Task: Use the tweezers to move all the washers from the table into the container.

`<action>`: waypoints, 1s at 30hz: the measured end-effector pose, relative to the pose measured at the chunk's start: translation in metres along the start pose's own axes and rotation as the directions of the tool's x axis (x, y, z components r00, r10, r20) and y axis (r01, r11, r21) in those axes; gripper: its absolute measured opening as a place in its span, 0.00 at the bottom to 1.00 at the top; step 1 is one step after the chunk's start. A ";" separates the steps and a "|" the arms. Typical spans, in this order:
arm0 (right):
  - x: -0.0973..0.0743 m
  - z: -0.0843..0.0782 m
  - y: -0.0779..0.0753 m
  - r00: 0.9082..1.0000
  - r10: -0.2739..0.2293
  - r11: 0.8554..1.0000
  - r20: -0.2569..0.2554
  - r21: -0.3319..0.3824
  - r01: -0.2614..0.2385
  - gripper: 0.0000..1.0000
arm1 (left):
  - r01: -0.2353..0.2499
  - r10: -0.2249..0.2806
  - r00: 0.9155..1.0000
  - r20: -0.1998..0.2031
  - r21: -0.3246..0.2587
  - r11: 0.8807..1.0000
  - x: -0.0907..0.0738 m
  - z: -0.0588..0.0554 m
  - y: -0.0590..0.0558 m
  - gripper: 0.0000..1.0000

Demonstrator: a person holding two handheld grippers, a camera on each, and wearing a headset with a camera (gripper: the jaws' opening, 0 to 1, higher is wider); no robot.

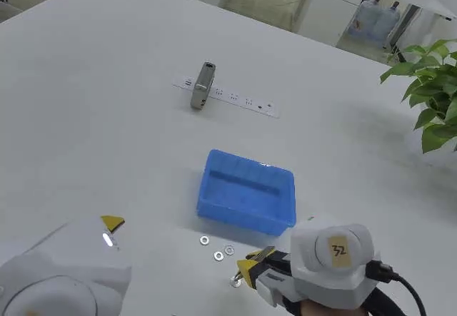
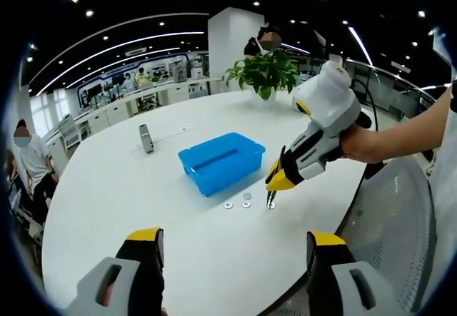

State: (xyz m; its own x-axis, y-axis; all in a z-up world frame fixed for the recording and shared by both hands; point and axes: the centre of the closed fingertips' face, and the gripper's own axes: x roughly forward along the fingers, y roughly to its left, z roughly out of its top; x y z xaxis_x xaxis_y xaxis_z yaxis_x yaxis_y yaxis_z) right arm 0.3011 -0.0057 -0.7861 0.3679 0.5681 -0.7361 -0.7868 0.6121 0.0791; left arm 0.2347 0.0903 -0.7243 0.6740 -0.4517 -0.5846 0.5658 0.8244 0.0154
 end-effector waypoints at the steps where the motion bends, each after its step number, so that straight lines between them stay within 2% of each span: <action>1: 0.000 0.000 0.000 1.000 0.001 1.000 0.001 0.003 -0.001 0.04 | -0.002 0.002 1.000 0.001 -0.002 1.000 0.000 0.000 0.000 0.84; 8: -0.011 0.016 0.007 1.000 0.010 1.000 0.021 -0.017 -0.010 0.04 | -0.015 0.015 1.000 0.006 -0.007 1.000 -0.005 0.001 0.004 0.84; 15: -0.028 0.051 0.012 0.997 0.014 0.997 0.079 -0.073 -0.009 0.04 | -0.011 0.011 1.000 0.016 -0.003 1.000 -0.008 0.003 0.006 0.89; 17: -0.032 0.062 0.011 0.996 0.005 0.994 0.090 -0.110 0.005 0.04 | -0.017 0.017 1.000 0.019 -0.002 1.000 -0.010 0.004 0.008 0.89; 20: -0.035 0.080 0.009 0.993 0.011 0.993 0.116 -0.122 0.004 0.04 | -0.020 0.020 1.000 0.017 -0.007 1.000 -0.011 0.001 0.009 0.90; 26: -0.032 0.119 -0.006 0.984 -0.003 0.989 0.176 -0.143 0.028 0.04 | -0.042 0.043 0.999 0.011 -0.036 0.998 -0.013 -0.004 0.015 0.95; 30: -0.019 0.133 -0.015 0.980 0.003 0.994 0.200 -0.109 0.019 0.04 | -0.055 0.056 0.998 0.014 -0.072 0.996 -0.015 -0.008 0.018 0.96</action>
State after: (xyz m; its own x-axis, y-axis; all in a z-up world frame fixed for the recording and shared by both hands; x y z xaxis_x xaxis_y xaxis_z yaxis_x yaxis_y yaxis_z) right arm 0.3719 0.0469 -0.6841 0.4571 0.6686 -0.5866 -0.8290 0.5592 -0.0087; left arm 0.2310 0.1141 -0.7220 0.7113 -0.4099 -0.5710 0.4926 0.8702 -0.0110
